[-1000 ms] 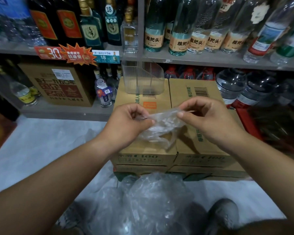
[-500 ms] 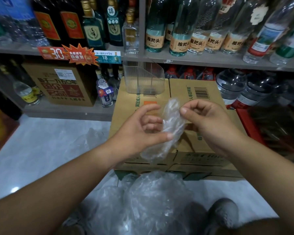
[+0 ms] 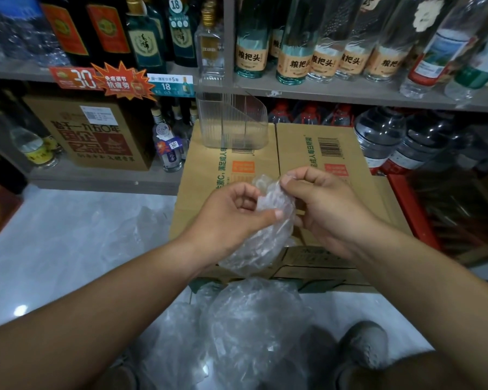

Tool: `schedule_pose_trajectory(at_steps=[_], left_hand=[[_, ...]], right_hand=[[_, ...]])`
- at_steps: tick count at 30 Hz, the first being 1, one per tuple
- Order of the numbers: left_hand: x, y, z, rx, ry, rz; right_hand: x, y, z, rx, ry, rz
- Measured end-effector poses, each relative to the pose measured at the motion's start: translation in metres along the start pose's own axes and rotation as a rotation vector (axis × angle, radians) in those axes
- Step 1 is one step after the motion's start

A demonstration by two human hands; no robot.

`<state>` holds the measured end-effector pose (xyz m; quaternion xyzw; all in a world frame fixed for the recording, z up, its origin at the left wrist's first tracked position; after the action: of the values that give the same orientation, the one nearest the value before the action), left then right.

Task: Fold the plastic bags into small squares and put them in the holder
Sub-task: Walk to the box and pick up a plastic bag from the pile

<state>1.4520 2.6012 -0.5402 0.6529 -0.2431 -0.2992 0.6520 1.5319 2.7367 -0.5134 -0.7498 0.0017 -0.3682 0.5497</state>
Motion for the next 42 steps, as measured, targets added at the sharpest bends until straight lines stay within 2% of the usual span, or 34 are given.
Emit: schedule_pose_trajectory(at_steps=[2, 9, 13, 17, 22, 26, 29, 31, 34, 35, 37, 39, 42], left_hand=[[-0.002, 0.001, 0.002, 0.04, 0.019, -0.031], [-0.007, 0.015, 0.012, 0.457, 0.137, -0.051], [-0.011, 0.01, 0.025, 0.354, 0.13, 0.029], [-0.012, 0.006, 0.034, 0.229, 0.031, 0.157], [-0.011, -0.007, 0.043, -0.051, -0.106, 0.257], [-0.013, -0.015, 0.047, 0.106, 0.07, 0.329], [-0.019, -0.021, 0.054, 0.208, 0.198, 0.352], [-0.022, -0.024, 0.057, 0.262, 0.263, 0.359], [-0.023, -0.027, 0.058, 0.325, 0.299, 0.353], [-0.023, -0.027, 0.057, 0.339, 0.306, 0.351], [-0.023, -0.028, 0.056, 0.344, 0.309, 0.347], [-0.023, -0.03, 0.056, 0.324, 0.304, 0.348], [-0.023, -0.032, 0.059, 0.271, 0.302, 0.337]], right_hand=[[-0.002, -0.003, 0.0, -0.006, -0.005, 0.0], [-0.01, -0.012, 0.01, -0.135, 0.026, -0.026], [-0.02, -0.02, 0.019, -0.017, 0.049, 0.025], [-0.03, -0.034, 0.029, 0.473, 0.208, 0.322], [-0.048, -0.036, 0.038, 0.555, 0.249, 0.364], [-0.047, -0.036, 0.043, 0.415, 0.34, 0.393], [-0.027, -0.03, 0.043, 0.429, 0.4, 0.41], [-0.017, -0.02, 0.042, 0.491, 0.278, 0.298], [-0.006, -0.003, 0.031, 0.663, -0.043, 0.091], [-0.005, 0.002, 0.027, 0.742, -0.101, 0.062], [-0.008, 0.01, 0.018, 0.871, -0.105, 0.065], [-0.015, 0.018, 0.011, 0.902, -0.073, 0.127], [-0.022, 0.025, 0.01, 0.673, -0.072, 0.116]])
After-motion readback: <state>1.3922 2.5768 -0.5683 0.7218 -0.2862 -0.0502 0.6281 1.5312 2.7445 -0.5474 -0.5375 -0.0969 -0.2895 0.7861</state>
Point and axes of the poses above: each hand's wrist, its own x-axis away from the middle knuckle, its own z-axis out of the back of the hand, y = z × x, the point moved 2 cm from there along -x, towards the middle knuckle, and after that the axes turned 15 degrees about -z, right-handed, at the moved point
